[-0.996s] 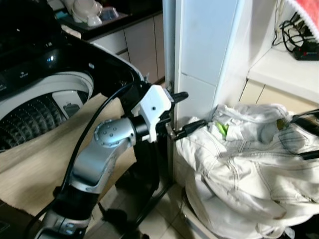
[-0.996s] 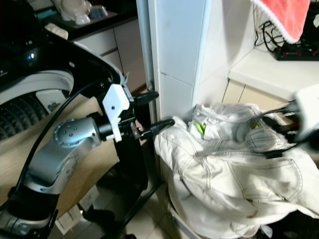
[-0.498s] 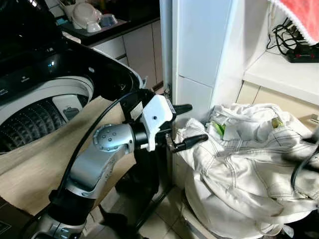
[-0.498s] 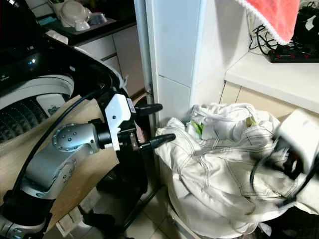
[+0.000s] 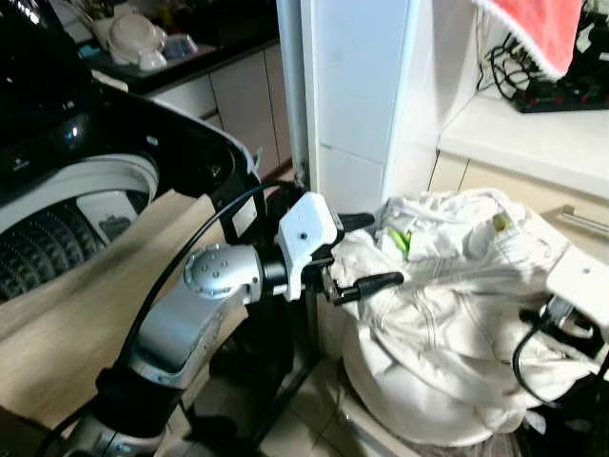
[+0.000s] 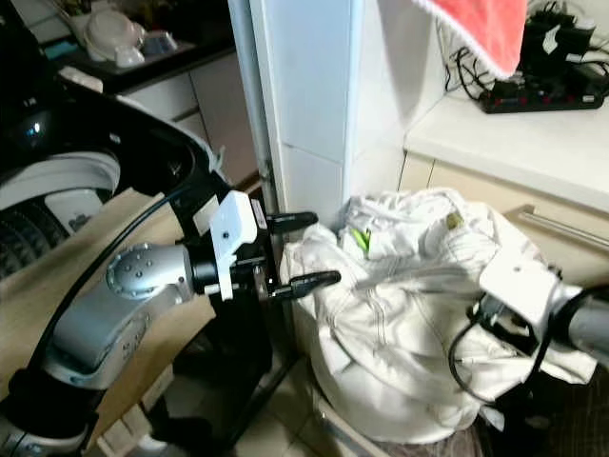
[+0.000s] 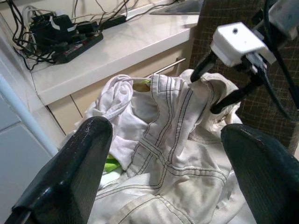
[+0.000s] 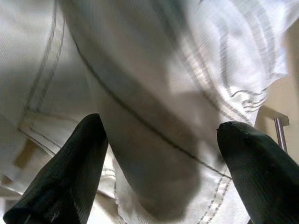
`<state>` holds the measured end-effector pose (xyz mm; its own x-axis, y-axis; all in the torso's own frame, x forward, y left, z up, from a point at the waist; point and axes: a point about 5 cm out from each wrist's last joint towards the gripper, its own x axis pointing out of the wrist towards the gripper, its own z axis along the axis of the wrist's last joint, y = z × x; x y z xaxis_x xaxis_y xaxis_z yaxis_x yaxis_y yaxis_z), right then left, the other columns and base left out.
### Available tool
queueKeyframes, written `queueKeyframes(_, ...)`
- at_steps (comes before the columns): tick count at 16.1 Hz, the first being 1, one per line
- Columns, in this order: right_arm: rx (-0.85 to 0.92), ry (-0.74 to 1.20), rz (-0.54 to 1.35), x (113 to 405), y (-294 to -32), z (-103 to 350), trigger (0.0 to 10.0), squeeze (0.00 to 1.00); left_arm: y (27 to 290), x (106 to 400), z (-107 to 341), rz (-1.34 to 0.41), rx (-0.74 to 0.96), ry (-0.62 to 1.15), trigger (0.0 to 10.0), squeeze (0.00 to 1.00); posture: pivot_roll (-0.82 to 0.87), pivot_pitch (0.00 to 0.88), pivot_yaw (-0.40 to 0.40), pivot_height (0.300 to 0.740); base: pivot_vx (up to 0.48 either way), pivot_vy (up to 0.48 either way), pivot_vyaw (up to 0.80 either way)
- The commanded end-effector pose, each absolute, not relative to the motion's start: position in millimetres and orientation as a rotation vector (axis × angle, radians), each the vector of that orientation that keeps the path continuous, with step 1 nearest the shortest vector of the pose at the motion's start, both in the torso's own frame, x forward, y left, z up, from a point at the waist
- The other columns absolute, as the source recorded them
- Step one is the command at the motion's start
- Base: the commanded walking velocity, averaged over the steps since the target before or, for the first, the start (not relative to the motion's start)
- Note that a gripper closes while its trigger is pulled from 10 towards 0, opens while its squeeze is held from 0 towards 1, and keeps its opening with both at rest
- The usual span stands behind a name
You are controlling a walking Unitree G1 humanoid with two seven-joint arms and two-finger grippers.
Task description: Clothes washing
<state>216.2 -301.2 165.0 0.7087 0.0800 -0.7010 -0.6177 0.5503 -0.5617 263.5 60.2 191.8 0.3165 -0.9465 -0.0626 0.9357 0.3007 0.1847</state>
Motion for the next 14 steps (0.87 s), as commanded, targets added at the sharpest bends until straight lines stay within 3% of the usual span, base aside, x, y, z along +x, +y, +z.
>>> queueKeyframes(1,-0.946,0.661,0.455,219,-301,161,8.4,0.00,63,265,192,-1.234,0.221,-0.052,10.0,0.00,-0.14,0.000,0.093,0.740,0.000,0.000,0.00)
queueKeyframes(2,-0.948,0.659,0.467,221,-302,157,3.6,0.00,64,264,192,-1.229,0.222,-0.050,10.0,0.00,-0.14,0.000,0.088,0.740,0.000,0.000,0.00)
queueKeyframes(3,-0.929,0.651,0.485,223,-301,154,0.0,0.00,65,264,191,-1.225,0.222,-0.048,10.0,0.00,-0.14,0.000,0.085,0.740,0.000,0.000,0.00)
queueKeyframes(14,-0.874,0.601,0.563,231,-299,155,0.0,0.00,67,262,189,-1.211,0.228,-0.038,10.0,0.00,-0.13,0.000,0.073,0.740,0.000,0.000,0.00)
